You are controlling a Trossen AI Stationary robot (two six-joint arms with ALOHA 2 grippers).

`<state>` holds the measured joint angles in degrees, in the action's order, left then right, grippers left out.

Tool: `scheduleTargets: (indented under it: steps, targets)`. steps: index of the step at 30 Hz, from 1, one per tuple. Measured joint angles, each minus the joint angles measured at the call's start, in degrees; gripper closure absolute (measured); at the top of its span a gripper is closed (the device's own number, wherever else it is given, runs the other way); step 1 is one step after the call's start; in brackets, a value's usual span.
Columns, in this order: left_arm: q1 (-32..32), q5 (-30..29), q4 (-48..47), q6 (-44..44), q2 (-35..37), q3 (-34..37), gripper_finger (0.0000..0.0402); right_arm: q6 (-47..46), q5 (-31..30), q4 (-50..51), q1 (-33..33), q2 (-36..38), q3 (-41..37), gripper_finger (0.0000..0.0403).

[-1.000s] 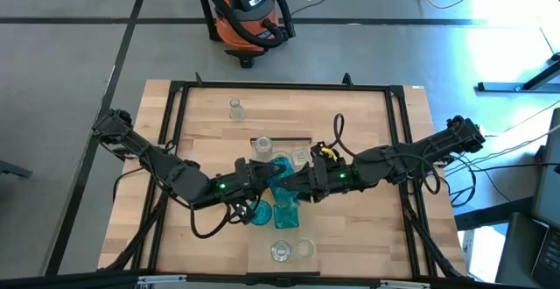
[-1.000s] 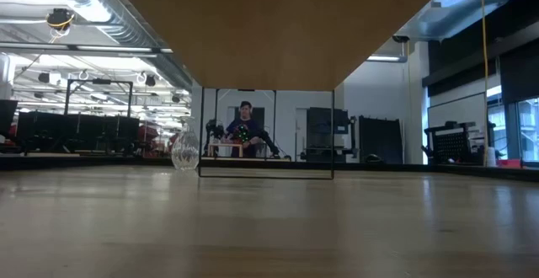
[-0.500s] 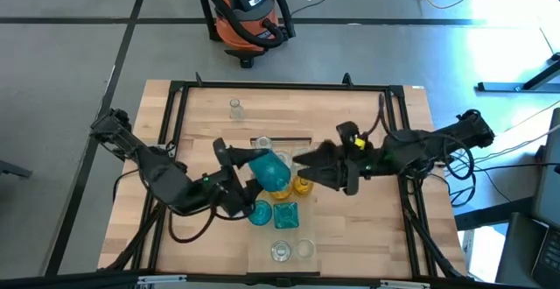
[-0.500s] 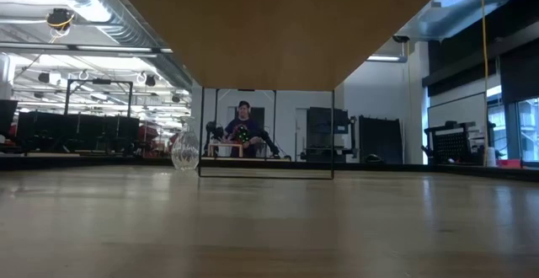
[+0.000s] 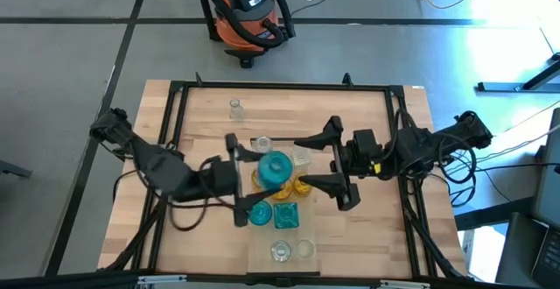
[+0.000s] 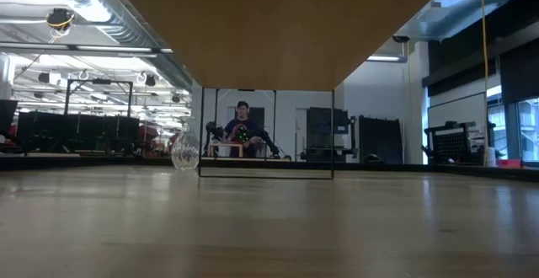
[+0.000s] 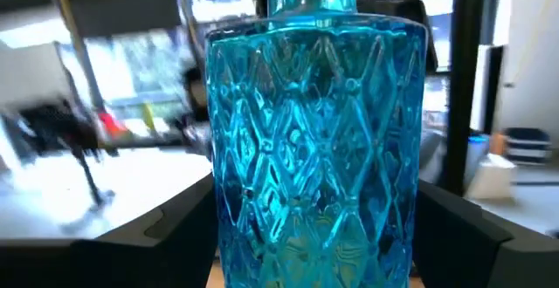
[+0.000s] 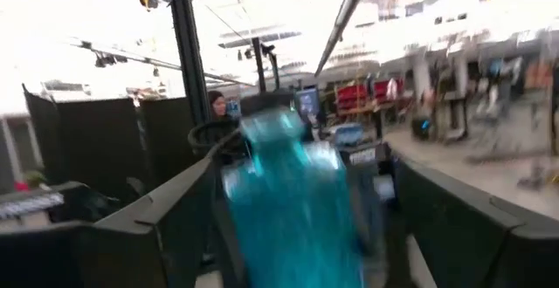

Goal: Sort vases onto shelf
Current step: Put the blue vase on the shelf aligned with the other blue vases

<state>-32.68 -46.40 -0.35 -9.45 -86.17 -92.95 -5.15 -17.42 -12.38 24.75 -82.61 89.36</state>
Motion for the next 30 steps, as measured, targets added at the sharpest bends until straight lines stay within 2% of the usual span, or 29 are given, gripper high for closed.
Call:
scheduleTargets:
  steps: [2, 5, 11, 19, 23, 26, 30]
  targets:
    - [0.9, 1.3, -3.6, 5.1, 0.0, 0.0, 0.0112, 3.4, 0.0, -0.9, 0.0, 0.0, 0.0, 0.0090]
    - [2.0, 2.9, -5.4, 6.4, 0.0, 0.0, 0.0112, 4.1, 0.1, -0.7, 0.0, 0.0, 0.0, 0.0099]
    - [4.7, 12.4, -5.5, 13.1, -0.1, 0.0, 0.0112, 4.1, 2.0, 1.2, 0.0, -0.8, 0.0, 0.0120]
    - [6.6, 17.2, -5.7, 13.8, -2.3, 0.0, 0.0112, 2.8, 2.0, 1.9, -0.7, -1.5, 0.0, 0.0132]
    - [6.6, 17.7, -6.6, 14.1, -3.5, 0.0, 0.0112, -1.4, 2.7, 5.0, -2.1, -1.5, 0.0, 0.0138]
    - [6.7, 17.3, -7.4, 14.3, -3.6, 0.1, 0.0112, -4.2, 3.1, 8.4, -2.8, -1.4, 0.1, 0.0173]
    - [7.2, 17.0, -7.7, 16.7, -3.6, 0.2, 0.0112, -3.2, 2.9, 10.6, -2.7, -1.3, 0.2, 0.0264]
